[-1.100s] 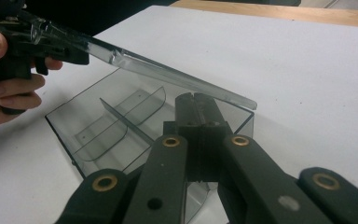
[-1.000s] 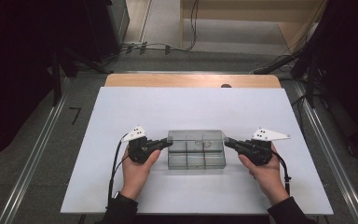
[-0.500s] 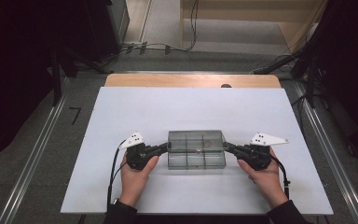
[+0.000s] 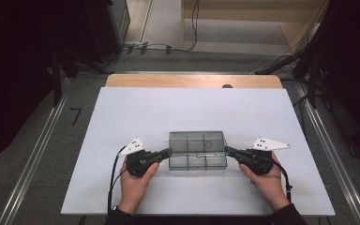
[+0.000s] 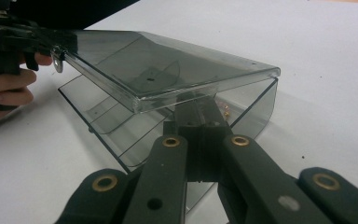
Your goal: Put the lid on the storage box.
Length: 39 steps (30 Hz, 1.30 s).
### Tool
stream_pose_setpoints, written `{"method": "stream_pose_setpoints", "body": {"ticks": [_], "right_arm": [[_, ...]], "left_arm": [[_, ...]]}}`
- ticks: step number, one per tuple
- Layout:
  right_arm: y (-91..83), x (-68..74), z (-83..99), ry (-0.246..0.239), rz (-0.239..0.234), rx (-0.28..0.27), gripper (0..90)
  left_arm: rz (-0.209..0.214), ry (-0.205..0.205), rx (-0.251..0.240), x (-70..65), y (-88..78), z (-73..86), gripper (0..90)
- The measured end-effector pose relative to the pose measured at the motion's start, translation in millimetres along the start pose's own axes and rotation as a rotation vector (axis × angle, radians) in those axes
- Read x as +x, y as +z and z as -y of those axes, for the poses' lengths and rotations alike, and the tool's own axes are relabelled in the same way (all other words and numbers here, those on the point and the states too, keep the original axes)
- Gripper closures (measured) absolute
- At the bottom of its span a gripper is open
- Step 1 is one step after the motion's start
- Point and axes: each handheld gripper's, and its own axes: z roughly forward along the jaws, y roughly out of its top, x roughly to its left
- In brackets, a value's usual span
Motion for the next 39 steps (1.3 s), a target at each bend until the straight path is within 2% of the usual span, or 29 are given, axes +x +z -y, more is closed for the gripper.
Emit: {"method": "stream_pose_setpoints", "body": {"ticks": [17, 29, 35, 39], "right_arm": [[-5.5, 6.4, 13.2, -0.007, 0.008, 0.016, 87.9], [-8.6, 8.0, 20.8, -0.002, 0.013, 0.022, 87.9], [-10.2, 8.7, 23.1, -0.005, 0.014, 0.028, 87.9], [-10.1, 10.4, 25.3, -0.005, 0.016, 0.038, 87.9]], "left_arm": [[0.002, -0.003, 0.012, -7.2, -7.8, 15.5, 89.2], [-0.022, 0.021, 0.033, -13.4, -9.8, 22.2, 89.1], [-0.023, 0.008, 0.038, -11.3, -14.0, 24.6, 89.1], [-0.031, 0.017, 0.044, -12.5, -15.1, 25.6, 89.1]]}}
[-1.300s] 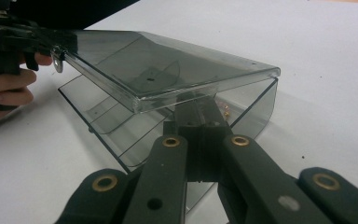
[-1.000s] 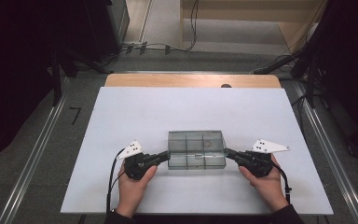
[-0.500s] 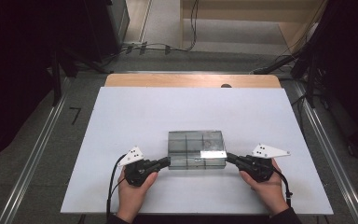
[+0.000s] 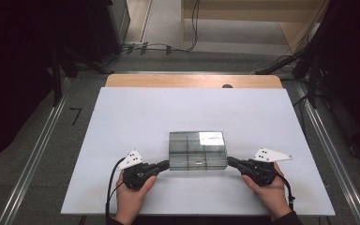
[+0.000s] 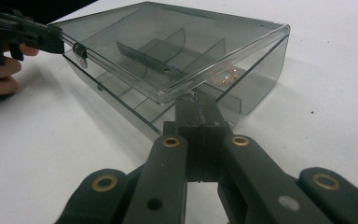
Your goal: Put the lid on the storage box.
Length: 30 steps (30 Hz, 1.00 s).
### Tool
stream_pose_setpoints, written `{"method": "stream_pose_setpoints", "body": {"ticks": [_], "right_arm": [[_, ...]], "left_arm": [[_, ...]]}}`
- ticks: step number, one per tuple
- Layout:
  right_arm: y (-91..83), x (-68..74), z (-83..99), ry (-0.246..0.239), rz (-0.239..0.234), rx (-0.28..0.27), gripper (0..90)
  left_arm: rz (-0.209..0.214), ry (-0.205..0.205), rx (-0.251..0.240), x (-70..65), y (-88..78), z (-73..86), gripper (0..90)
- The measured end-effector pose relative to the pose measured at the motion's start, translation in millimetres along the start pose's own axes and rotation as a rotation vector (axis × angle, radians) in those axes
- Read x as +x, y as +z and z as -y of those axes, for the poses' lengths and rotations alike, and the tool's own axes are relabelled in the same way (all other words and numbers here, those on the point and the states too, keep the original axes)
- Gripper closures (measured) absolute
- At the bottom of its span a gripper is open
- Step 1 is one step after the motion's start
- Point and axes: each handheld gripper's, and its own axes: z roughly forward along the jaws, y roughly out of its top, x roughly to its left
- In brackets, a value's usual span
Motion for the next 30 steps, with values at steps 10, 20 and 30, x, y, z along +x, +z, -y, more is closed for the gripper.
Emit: {"method": "stream_pose_setpoints", "body": {"ticks": [10, 20, 30], "right_arm": [[0.8, 3.0, 5.8, 0.003, 0.023, 0.005, 87.9], [1.9, 7.2, 9.1, -0.022, 0.06, 0.031, 87.9], [2.3, 6.7, 10.8, -0.008, 0.059, 0.036, 87.9]], "left_arm": [[-0.017, 0.006, 0.015, -1.4, -0.5, 1.5, 88.9], [-0.022, -0.006, 0.035, 0.0, 0.2, 2.0, 88.9], [-0.023, -0.013, 0.047, 0.3, 1.3, 2.2, 88.8]]}}
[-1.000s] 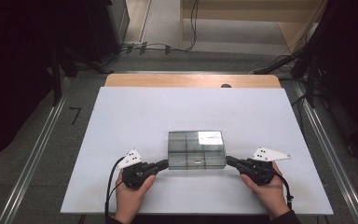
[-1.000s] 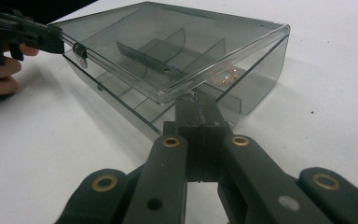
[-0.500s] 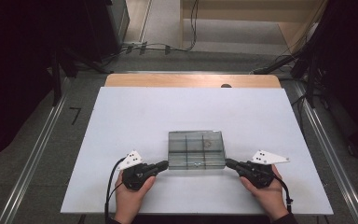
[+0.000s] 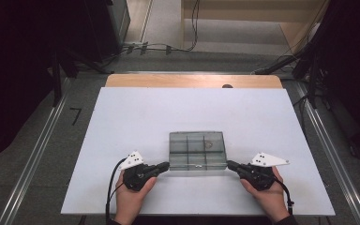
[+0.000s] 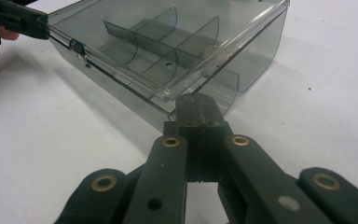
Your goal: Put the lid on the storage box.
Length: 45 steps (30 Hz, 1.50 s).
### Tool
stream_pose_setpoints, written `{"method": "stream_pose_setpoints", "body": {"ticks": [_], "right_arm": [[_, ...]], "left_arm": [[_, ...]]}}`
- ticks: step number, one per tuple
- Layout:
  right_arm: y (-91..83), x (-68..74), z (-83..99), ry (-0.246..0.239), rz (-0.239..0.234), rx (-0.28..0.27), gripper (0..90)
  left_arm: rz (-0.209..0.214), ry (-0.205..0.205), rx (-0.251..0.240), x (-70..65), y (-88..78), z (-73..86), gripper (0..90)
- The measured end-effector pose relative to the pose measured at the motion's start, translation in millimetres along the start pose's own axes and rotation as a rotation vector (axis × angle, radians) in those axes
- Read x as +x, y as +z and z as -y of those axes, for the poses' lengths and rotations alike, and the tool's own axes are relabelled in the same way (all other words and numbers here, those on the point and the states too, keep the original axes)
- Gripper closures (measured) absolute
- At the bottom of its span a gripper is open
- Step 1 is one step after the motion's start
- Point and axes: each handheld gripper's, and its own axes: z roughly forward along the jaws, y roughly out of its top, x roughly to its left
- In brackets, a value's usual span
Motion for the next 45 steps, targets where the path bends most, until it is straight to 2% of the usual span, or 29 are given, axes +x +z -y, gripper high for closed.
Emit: {"method": "stream_pose_setpoints", "body": {"ticks": [11, 17, 20, 25, 32, 35, 39, 43, 45], "right_arm": [[-0.3, -1.1, -0.1, -0.005, -0.002, -0.003, 86.9], [-5.9, -3.1, -2.8, 0.001, -0.003, -0.032, 74.9], [-9.1, -3.2, -4.8, -0.001, 0.008, -0.041, 66.8], [-14.2, -5.4, -6.8, -0.004, -0.001, -0.065, 50.9], [-23.5, -7.5, -10.0, -0.015, -0.014, -0.103, 33.5], [-27.1, -8.8, -10.6, -0.022, -0.014, -0.117, 25.2], [-30.5, -10.5, -10.3, -0.03, -0.008, -0.123, 15.0], [-34.5, -11.7, -9.4, -0.042, -0.005, -0.13, 9.2], [-36.8, -13.2, -8.7, -0.044, -0.005, -0.135, 9.2]], "left_arm": [[-0.006, 0.009, 0.016, -0.3, -0.2, -0.3, 88.6], [-0.014, 0.029, 0.016, -1.2, -2.8, -1.9, 81.6], [-0.024, 0.054, 0.01, -1.7, -4.9, -2.9, 75.5], [-0.029, 0.087, 0.005, -3.8, -7.8, -4.6, 60.5], [-0.012, 0.103, -0.009, -4.1, -11.6, -7.0, 36.3], [-0.014, 0.114, -0.018, -3.6, -14.4, -8.1, 29.1], [-0.022, 0.119, -0.026, -1.5, -19.0, -8.9, 22.8], [-0.023, 0.116, -0.038, 1.6, -24.6, -9.5, 20.3], [-0.021, 0.118, -0.048, 4.1, -28.2, -9.7, 18.5]]}}
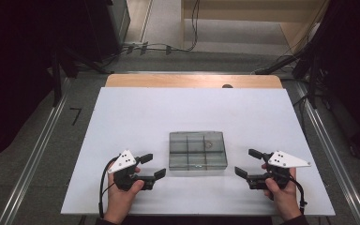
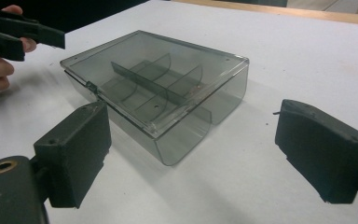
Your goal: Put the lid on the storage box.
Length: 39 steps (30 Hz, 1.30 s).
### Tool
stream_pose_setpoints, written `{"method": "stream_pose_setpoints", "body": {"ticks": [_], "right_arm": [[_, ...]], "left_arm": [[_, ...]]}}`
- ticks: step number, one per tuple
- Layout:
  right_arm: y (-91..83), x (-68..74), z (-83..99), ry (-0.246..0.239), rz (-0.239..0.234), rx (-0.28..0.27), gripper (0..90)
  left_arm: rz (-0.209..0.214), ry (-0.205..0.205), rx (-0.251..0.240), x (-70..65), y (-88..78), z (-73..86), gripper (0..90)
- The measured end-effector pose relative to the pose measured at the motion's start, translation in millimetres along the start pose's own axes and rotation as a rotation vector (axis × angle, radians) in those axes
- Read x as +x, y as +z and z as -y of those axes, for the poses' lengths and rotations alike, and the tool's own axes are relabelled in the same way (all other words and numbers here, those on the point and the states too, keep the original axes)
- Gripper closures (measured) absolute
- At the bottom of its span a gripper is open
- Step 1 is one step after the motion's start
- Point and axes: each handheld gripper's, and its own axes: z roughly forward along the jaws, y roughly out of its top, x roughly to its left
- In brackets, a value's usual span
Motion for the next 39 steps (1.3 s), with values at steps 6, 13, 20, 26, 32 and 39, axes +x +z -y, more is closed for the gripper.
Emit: {"method": "stream_pose_setpoints", "body": {"ticks": [6, 13, 20, 26, 32, 39], "right_arm": [[-6.6, -4.4, 2.3, 0.0, 0.024, -0.007, 7.9], [-15.5, -10.1, 5.2, 0.006, 0.031, -0.015, 3.1], [-26.0, -20.9, 10.3, 0.014, 0.061, -0.008, 0.9], [-35.9, -30.4, 14.2, 0.033, 0.089, -0.015, 0.6], [-43.6, -37.7, 18.0, 0.042, 0.114, -0.01, 0.0], [-53.6, -46.5, 22.4, 0.054, 0.138, -0.01, 0.0]], "left_arm": [[-0.003, 0.004, -0.008, 5.5, -9.0, 0.9, 12.9], [-0.021, -0.002, -0.026, 13.2, -21.4, 3.3, 4.6], [-0.04, -0.007, -0.043, 20.9, -33.0, 5.4, 1.9], [-0.072, -0.007, -0.046, 26.9, -41.4, 7.5, 1.9], [-0.093, -0.003, -0.053, 32.5, -49.2, 8.8, 0.2], [-0.116, -0.01, -0.062, 38.9, -57.0, 11.3, 0.0]]}}
